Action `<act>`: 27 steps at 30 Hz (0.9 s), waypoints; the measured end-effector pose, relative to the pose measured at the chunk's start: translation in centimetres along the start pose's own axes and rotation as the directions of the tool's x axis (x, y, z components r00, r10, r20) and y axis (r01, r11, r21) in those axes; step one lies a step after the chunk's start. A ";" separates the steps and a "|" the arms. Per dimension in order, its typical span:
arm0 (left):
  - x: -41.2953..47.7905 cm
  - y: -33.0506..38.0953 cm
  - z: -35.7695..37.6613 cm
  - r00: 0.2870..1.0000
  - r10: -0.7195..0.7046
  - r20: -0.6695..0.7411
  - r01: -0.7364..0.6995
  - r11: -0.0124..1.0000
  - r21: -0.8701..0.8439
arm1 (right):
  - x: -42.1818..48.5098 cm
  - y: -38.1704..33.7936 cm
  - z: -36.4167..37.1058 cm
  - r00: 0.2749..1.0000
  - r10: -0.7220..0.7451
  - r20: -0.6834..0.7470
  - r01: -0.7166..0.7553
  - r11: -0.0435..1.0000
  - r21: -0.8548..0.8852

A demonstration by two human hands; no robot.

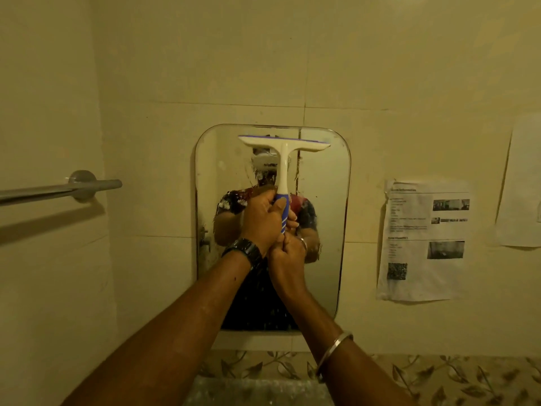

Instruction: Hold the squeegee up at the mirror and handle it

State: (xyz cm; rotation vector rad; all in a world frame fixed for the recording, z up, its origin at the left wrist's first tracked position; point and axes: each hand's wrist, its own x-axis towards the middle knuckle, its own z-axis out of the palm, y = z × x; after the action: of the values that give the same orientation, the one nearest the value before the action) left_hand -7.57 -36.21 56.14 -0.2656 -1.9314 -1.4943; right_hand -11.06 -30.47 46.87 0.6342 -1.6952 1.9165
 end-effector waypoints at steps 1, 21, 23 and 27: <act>-0.7 -0.7 0.0 1.000 -0.005 -0.023 0.006 0.999 0.040 | -0.6 0.9 0.0 1.000 0.018 0.013 -0.017 1.000 -0.013; 1.1 -0.5 -2.1 1.000 0.002 -0.004 -0.002 0.995 -0.099 | 0.4 -0.1 3.0 0.998 -0.042 -0.057 0.039 0.997 -0.061; 0.1 -1.9 -2.0 0.999 -0.039 -0.023 0.036 0.993 -0.112 | -0.6 1.5 3.1 0.999 -0.006 -0.038 0.003 0.997 -0.072; -1.4 -3.7 -2.5 0.997 -0.059 -0.041 0.055 0.994 -0.095 | -2.6 2.5 3.2 1.000 0.018 -0.019 -0.020 0.994 -0.106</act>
State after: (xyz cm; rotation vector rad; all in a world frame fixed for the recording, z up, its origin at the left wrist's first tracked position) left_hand -7.54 -39.36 52.66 -0.2194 -1.8511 -1.6172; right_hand -10.65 -34.03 43.71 0.5609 -1.7844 1.8250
